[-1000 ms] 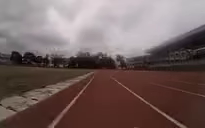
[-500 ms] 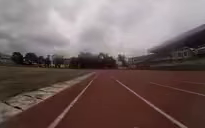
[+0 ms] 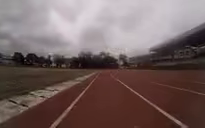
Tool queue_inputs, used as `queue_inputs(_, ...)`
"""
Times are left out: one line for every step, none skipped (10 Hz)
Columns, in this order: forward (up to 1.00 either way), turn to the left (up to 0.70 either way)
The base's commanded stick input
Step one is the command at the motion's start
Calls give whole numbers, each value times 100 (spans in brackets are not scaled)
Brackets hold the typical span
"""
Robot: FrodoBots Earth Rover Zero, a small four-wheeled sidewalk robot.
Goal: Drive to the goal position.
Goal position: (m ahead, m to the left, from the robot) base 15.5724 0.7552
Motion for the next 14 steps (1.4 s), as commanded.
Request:
queue_inputs(100,0)
queue_inputs(100,0)
queue_inputs(100,0)
queue_inputs(100,0)
queue_inputs(100,0)
queue_inputs(100,0)
queue_inputs(100,0)
queue_inputs(100,0)
queue_inputs(100,0)
queue_inputs(100,0)
queue_inputs(100,0)
queue_inputs(100,0)
queue_inputs(100,0)
queue_inputs(100,0)
